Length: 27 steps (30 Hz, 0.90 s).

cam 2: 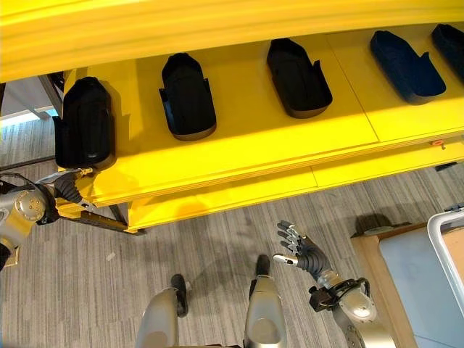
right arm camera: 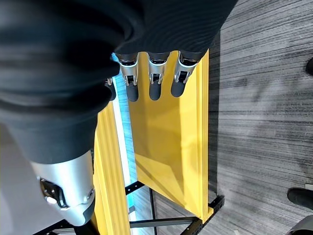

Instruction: Move parts from the plastic box to the shelf.

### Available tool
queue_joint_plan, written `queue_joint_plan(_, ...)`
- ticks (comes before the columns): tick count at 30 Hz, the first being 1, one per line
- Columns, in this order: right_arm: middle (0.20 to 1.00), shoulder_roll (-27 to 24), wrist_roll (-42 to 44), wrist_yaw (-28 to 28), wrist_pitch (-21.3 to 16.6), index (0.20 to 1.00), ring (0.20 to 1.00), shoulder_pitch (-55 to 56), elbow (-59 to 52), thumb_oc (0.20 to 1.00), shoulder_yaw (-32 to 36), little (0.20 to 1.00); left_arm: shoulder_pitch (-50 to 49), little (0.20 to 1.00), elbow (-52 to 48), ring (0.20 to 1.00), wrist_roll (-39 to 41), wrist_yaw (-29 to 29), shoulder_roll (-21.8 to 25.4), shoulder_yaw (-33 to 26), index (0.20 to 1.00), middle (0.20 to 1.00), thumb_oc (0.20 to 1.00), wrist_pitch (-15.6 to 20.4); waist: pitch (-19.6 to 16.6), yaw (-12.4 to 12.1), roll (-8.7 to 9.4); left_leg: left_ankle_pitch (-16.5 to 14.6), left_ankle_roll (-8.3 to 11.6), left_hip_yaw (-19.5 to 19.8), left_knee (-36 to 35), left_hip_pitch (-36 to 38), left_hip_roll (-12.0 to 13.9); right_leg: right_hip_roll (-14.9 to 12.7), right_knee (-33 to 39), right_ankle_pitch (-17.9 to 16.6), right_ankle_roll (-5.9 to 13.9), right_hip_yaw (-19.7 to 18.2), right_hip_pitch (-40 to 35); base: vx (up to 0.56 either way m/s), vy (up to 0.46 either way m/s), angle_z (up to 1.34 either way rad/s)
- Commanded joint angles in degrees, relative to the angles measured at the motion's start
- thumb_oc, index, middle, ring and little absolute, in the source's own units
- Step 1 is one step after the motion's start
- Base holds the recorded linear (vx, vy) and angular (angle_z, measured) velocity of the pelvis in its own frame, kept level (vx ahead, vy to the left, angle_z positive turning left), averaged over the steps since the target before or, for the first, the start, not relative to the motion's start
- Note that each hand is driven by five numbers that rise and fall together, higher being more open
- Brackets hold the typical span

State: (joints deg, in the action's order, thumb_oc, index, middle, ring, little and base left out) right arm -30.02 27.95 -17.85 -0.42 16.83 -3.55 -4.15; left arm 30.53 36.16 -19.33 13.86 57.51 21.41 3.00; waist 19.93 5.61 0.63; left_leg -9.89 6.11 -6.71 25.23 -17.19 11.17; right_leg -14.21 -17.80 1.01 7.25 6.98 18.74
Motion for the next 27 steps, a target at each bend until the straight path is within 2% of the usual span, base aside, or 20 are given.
queue_joint_plan(1, 1.0, -0.9, 2.0, -1.0, -1.5, 1.0, 1.0, 3.6, -5.6, 1.0, 2.2, 1.0, 1.6, 1.0, 1.1, 1.0, 0.4, -0.1, 5.3, -0.6, 1.0, 1.0, 1.0, -0.4, -3.3, 0.0, 1.07, 4.0, 0.65, 1.2, 1.3, -3.2, 1.5, -3.7, -1.1, -0.4, 4.99, -2.0, -2.8, 0.0, 0.0, 0.0)
queue_joint_plan(27, 1.0, -1.5, 2.2, -1.6, -1.4, 1.0, 1.0, 4.3, -5.3, 1.0, 3.2, 1.0, 7.2, 1.0, 3.4, 1.0, 0.4, -0.9, 6.6, 1.7, 1.0, 1.0, 1.0, -0.4, -2.9, 0.4, 1.47, 3.3, 0.37, 0.7, 3.5, -5.0, 1.6, -3.7, -1.8, -0.9, 5.12, -2.8, -0.9, 0.0, 0.003, -0.01)
